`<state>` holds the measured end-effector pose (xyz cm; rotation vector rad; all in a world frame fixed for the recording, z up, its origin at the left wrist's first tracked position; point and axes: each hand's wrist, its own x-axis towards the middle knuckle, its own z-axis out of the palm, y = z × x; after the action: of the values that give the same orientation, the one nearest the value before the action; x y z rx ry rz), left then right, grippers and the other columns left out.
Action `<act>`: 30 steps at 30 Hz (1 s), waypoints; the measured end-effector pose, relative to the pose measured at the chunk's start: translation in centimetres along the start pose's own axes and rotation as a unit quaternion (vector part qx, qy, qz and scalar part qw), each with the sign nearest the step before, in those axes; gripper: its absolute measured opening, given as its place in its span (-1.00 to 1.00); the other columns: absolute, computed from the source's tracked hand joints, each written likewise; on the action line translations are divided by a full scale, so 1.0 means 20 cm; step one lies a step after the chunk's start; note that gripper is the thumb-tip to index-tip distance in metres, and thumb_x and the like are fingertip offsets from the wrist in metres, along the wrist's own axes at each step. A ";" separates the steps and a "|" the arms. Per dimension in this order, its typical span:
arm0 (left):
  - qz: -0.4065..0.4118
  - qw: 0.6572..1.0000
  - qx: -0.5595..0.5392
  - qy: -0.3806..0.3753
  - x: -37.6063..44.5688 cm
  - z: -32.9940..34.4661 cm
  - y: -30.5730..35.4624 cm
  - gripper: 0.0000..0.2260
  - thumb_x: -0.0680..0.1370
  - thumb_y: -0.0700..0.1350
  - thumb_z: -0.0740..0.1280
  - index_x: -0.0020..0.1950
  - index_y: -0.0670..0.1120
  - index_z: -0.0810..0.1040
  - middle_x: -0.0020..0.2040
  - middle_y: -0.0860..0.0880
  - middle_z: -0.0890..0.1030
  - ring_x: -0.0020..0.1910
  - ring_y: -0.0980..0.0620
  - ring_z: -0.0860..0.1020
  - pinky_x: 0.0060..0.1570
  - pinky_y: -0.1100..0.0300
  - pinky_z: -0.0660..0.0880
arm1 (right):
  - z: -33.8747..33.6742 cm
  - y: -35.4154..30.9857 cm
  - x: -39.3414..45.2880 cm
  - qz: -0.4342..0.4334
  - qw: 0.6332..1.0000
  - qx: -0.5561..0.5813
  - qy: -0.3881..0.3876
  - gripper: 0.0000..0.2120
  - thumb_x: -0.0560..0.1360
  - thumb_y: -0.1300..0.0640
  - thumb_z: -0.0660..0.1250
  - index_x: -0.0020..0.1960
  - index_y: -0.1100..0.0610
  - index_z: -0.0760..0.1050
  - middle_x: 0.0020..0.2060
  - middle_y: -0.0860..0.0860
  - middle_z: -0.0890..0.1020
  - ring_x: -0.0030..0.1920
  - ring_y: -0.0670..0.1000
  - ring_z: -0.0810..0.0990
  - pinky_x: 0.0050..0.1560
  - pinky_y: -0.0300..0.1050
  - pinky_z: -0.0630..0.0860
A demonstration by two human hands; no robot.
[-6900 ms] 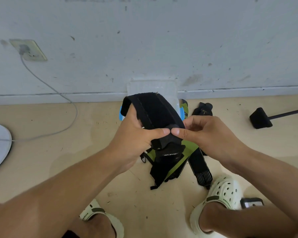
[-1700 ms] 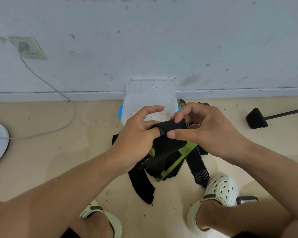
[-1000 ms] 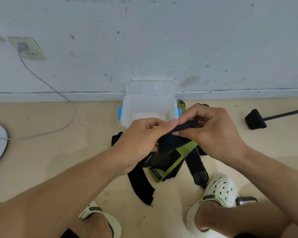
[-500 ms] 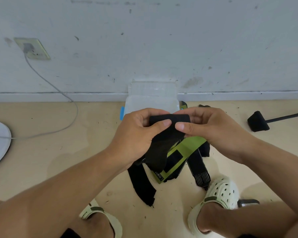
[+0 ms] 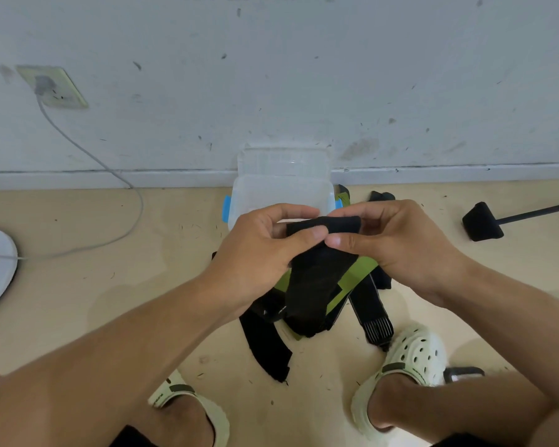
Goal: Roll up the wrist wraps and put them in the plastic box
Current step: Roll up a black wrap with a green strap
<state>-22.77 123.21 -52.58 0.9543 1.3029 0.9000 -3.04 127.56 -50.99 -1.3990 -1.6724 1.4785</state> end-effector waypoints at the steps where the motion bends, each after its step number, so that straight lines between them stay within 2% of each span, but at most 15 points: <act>1: 0.003 1.000 0.016 -0.007 0.00 0.00 0.01 -0.72 0.52 0.01 0.48 0.23 0.05 0.66 0.02 0.00 0.77 0.10 0.00 0.73 0.22 -0.07 0.64 | 0.00 0.00 0.01 -0.009 1.000 -0.005 0.006 -0.71 0.29 -0.05 0.57 0.01 -0.09 0.75 -0.06 0.13 0.74 0.02 0.23 0.70 0.16 0.00 0.67; 4: -0.012 0.999 0.026 -0.032 -0.01 0.00 0.01 -0.63 0.42 0.20 0.46 0.18 0.10 0.70 0.06 0.04 0.76 0.12 0.04 0.72 0.26 -0.05 0.62 | 0.00 0.00 0.01 -0.054 0.998 -0.007 0.026 -0.71 0.33 -0.04 0.55 0.04 -0.06 0.75 -0.07 0.08 0.76 0.00 0.29 0.68 0.16 0.16 0.66; 6: -0.034 0.998 -0.003 -0.050 -0.01 0.01 0.02 -0.63 0.49 0.22 0.39 0.21 0.08 0.70 0.11 0.04 0.75 0.16 0.03 0.71 0.23 -0.05 0.64 | 0.01 0.00 0.01 -0.081 0.995 -0.019 0.053 -0.72 0.32 -0.03 0.55 0.03 -0.05 0.75 -0.12 0.06 0.76 -0.08 0.31 0.64 0.09 0.27 0.63; 9: -0.056 0.997 -0.042 -0.042 0.00 0.01 0.03 -0.70 0.65 0.13 0.31 0.26 0.02 0.68 0.13 0.00 0.75 0.16 0.01 0.71 0.20 -0.03 0.65 | 0.03 0.02 0.01 -0.109 0.991 -0.011 0.072 -0.76 0.32 0.03 0.58 0.00 -0.05 0.76 -0.12 0.04 0.74 -0.12 0.28 0.62 0.05 0.30 0.61; 12: -0.053 0.997 -0.057 -0.019 0.00 0.00 0.01 -0.81 0.65 -0.05 0.36 0.23 -0.02 0.69 0.10 -0.03 0.75 0.16 -0.01 0.70 0.22 -0.07 0.64 | 0.02 0.02 0.01 -0.111 0.992 -0.022 0.050 -0.76 0.35 0.19 0.62 -0.04 -0.05 0.76 -0.09 0.03 0.73 -0.10 0.24 0.64 0.11 0.29 0.61; 14: -0.038 0.998 -0.046 0.008 0.00 -0.01 0.00 -0.82 0.63 -0.13 0.41 0.22 -0.01 0.69 0.09 -0.03 0.75 0.15 -0.02 0.70 0.20 -0.03 0.65 | 0.01 0.00 0.01 -0.092 0.995 -0.022 0.016 -0.72 0.33 0.22 0.64 -0.01 -0.04 0.75 -0.07 0.00 0.74 -0.11 0.11 0.68 0.16 0.20 0.63; 15: -0.029 0.998 -0.043 0.018 0.00 -0.01 0.00 -0.82 0.62 -0.16 0.42 0.21 -0.02 0.69 0.08 -0.03 0.75 0.14 -0.02 0.71 0.16 0.01 0.66 | 0.00 -0.01 0.01 -0.080 0.997 -0.020 -0.001 -0.68 0.31 0.15 0.65 0.03 -0.06 0.74 -0.07 -0.04 0.74 -0.12 0.06 0.69 0.17 0.13 0.64; 17: -0.017 0.999 -0.045 0.024 0.00 -0.02 0.00 -0.80 0.60 -0.21 0.43 0.20 -0.02 0.69 0.06 -0.03 0.76 0.11 -0.01 0.72 0.09 0.09 0.67 | 0.00 -0.03 0.01 -0.053 0.998 -0.016 -0.013 -0.56 0.22 -0.04 0.62 0.10 -0.14 0.70 -0.02 -0.11 0.74 -0.12 0.07 0.70 0.16 0.04 0.64; 19: -0.004 0.999 -0.032 0.026 -0.01 -0.02 0.00 -0.79 0.59 -0.22 0.45 0.19 -0.01 0.69 0.04 -0.02 0.76 0.10 0.00 0.72 0.14 0.06 0.65 | -0.01 -0.03 0.01 -0.039 0.999 -0.017 -0.015 -0.52 0.22 -0.10 0.58 0.14 -0.14 0.68 0.02 -0.11 0.73 -0.07 0.10 0.72 0.12 -0.03 0.65; 21: 0.008 0.999 -0.013 0.030 -0.01 -0.02 0.00 -0.78 0.57 -0.21 0.48 0.16 0.03 0.69 0.04 0.00 0.76 0.12 0.01 0.71 0.22 -0.02 0.63 | -0.01 -0.02 0.02 -0.033 0.999 -0.014 -0.034 -0.59 0.31 -0.05 0.56 0.15 -0.07 0.68 -0.01 -0.06 0.75 -0.02 0.07 0.73 0.04 -0.17 0.65; 24: 0.012 0.999 -0.005 0.034 -0.01 -0.01 0.00 -0.79 0.55 -0.19 0.50 0.14 0.03 0.69 0.03 0.00 0.76 0.12 0.03 0.71 0.27 -0.08 0.61 | 0.00 -0.01 0.02 -0.031 0.999 -0.009 -0.030 -0.73 0.40 0.08 0.56 0.10 -0.01 0.68 -0.06 0.02 0.76 0.00 0.15 0.72 -0.04 -0.21 0.66; 27: 0.007 1.000 0.002 0.013 -0.02 0.00 0.01 -0.71 0.47 -0.03 0.54 0.18 0.00 0.68 0.05 0.00 0.76 0.14 0.03 0.71 0.29 -0.09 0.59 | 0.00 0.00 0.02 -0.051 0.999 -0.002 0.004 -0.75 0.39 0.08 0.57 0.05 -0.04 0.68 -0.09 0.08 0.74 -0.07 0.20 0.72 -0.09 -0.15 0.64; 29: -0.012 1.000 0.002 -0.016 -0.03 0.01 0.01 -0.53 0.35 0.17 0.51 0.21 0.01 0.69 0.08 0.01 0.76 0.15 0.04 0.71 0.29 -0.08 0.59 | 0.01 0.00 0.01 -0.066 0.998 0.005 0.023 -0.73 0.33 0.01 0.56 0.03 -0.05 0.68 -0.11 0.11 0.72 -0.13 0.24 0.70 -0.05 0.08 0.69; 30: -0.020 0.999 0.001 -0.025 -0.03 0.01 0.02 -0.51 0.36 0.20 0.48 0.21 0.01 0.70 0.09 0.01 0.76 0.15 0.04 0.71 0.29 -0.07 0.60 | 0.02 0.00 0.01 -0.074 0.997 0.005 0.028 -0.73 0.32 0.00 0.56 0.02 -0.06 0.68 -0.12 0.12 0.71 -0.16 0.26 0.69 -0.01 0.19 0.69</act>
<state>-22.62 122.80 -52.08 0.9447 1.2768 0.8394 -3.36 127.62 -51.16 -1.2702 -1.6919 1.3511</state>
